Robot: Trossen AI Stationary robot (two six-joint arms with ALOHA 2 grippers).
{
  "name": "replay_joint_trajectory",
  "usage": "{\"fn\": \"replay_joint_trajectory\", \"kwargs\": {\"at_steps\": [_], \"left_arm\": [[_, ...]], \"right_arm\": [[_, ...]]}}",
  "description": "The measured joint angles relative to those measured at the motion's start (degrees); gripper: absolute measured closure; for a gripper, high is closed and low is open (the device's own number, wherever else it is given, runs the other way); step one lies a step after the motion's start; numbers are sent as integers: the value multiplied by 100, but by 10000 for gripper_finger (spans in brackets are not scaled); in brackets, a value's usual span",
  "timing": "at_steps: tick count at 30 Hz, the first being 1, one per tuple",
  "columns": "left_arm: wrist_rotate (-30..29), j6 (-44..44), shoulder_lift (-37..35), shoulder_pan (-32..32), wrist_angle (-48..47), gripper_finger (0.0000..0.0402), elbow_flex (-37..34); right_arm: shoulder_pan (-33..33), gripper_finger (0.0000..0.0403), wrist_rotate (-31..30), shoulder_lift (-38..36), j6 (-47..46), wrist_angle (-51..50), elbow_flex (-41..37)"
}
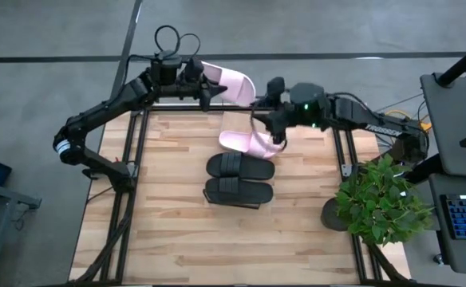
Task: Pick and place slides into the shelf
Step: Put the pink slides on the shelf
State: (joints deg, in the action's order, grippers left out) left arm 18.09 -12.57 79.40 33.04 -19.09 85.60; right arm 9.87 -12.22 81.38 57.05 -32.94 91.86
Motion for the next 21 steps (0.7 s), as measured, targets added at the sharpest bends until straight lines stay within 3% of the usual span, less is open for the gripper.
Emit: {"fn": "replay_joint_trajectory", "kwargs": {"at_steps": [3,6,15,21], "left_arm": [[157,-67,0,-4,0,401,7],[153,-81,-15,2,0,401,7],[352,-66,-179,2,59,401,5],[438,-67,-222,2,63,401,2]], "right_arm": [[-303,244,-992,67,637,89,-18],[-418,245,-1409,85,1003,99,-18],[-424,244,-1398,96,1605,-423,-21],[-424,202,-1330,226,2013,-401,-18]]}}
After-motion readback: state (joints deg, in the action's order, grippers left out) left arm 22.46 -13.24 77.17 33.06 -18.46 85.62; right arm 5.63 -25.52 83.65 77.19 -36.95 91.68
